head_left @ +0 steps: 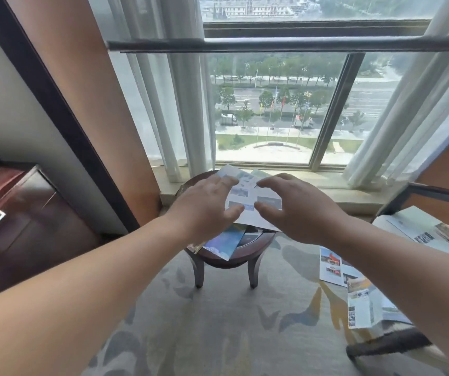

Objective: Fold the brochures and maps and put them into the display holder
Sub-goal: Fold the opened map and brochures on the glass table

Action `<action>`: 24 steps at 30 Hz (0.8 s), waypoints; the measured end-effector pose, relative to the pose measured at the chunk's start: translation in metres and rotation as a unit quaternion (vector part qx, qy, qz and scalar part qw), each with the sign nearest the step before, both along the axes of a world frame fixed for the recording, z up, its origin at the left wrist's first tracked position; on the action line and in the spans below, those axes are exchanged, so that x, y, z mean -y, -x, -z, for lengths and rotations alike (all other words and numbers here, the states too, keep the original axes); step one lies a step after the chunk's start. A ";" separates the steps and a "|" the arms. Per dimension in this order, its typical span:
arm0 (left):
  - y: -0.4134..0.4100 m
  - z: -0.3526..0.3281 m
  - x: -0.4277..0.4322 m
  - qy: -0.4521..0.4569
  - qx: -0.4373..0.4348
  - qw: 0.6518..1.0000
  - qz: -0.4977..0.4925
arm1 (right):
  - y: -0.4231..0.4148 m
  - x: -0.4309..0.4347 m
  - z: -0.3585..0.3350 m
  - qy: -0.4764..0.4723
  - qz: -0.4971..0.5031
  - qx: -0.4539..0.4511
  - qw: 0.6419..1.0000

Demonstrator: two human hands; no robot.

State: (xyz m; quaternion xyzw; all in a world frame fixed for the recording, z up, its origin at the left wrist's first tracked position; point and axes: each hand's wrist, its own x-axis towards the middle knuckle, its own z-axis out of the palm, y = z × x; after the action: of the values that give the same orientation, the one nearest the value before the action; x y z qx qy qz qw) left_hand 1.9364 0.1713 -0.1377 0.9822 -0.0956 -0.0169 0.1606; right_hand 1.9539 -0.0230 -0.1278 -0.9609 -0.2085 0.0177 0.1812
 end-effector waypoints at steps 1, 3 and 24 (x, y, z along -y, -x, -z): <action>-0.013 0.005 0.000 -0.003 -0.008 1.000 0.003 | -0.014 0.000 0.004 0.000 -0.002 -0.008 1.000; -0.041 0.015 -0.002 -0.009 -0.023 1.000 0.009 | -0.041 -0.002 0.013 0.004 -0.005 -0.019 1.000; -0.289 0.141 -0.017 -0.005 -0.139 0.988 0.072 | -0.252 -0.017 0.139 0.011 0.074 -0.169 0.983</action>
State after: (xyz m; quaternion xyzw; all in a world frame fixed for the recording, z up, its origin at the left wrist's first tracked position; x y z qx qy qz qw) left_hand 2.2252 0.1885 -0.2783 0.9618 -0.1428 -0.1648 0.1657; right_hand 2.2056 -0.0057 -0.2669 -0.9588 -0.1029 0.1689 0.2041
